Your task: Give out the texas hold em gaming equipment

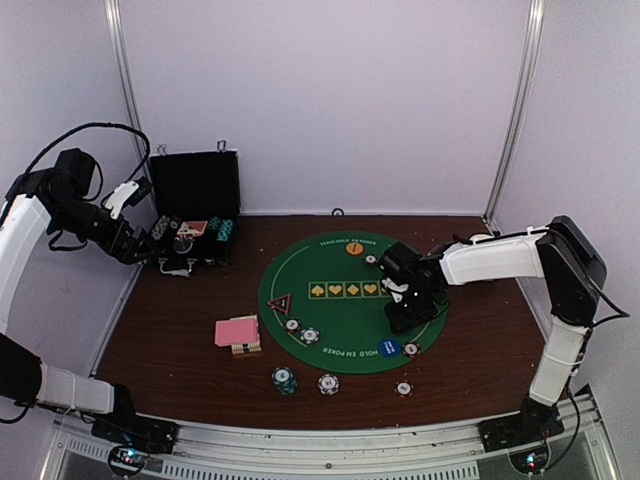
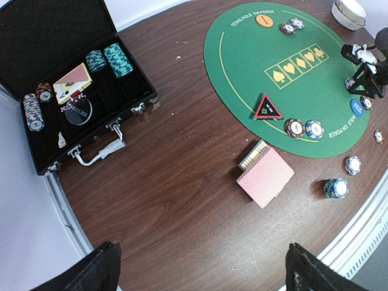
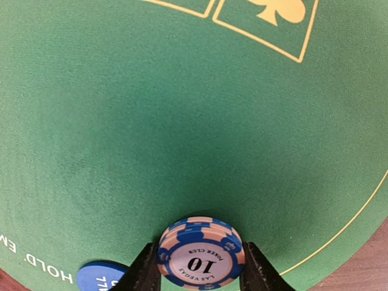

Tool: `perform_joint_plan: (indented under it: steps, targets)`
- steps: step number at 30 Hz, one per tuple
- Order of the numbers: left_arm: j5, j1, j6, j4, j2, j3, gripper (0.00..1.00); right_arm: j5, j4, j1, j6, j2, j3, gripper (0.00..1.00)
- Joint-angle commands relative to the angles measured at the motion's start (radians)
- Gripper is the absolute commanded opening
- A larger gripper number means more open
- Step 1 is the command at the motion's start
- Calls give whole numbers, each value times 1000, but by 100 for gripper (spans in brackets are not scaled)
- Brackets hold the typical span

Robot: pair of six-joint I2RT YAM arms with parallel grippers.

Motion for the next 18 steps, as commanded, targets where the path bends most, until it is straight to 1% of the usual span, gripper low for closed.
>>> perform_joint_plan:
  steps: [1, 3, 7, 11, 12, 14, 17, 18]
  targets:
    - [7, 6, 12, 4, -10, 3, 98, 28, 17, -7, 15, -7, -4, 51]
    - [4, 6, 12, 3, -13, 4, 98, 31, 13, -6, 16, -15, 2, 60]
    - [-4, 6, 15, 3, -21, 1, 97, 44, -4, -6, 11, -38, 21, 70]
    - [-10, 6, 18, 4, -24, -3, 98, 70, -27, 1, -5, -82, 51, 83]
    - [-10, 6, 17, 4, -24, -3, 98, 83, -40, 8, -9, -95, 65, 87]
    - [-12, 6, 17, 3, -22, -2, 98, 123, -63, 27, -23, -123, 97, 98]
    - [-18, 6, 7, 3, -16, 4, 98, 207, -75, 60, -28, -176, 142, 99]
    - [-24, 6, -1, 3, -14, 7, 97, 239, -73, 61, -8, -203, 156, 99]
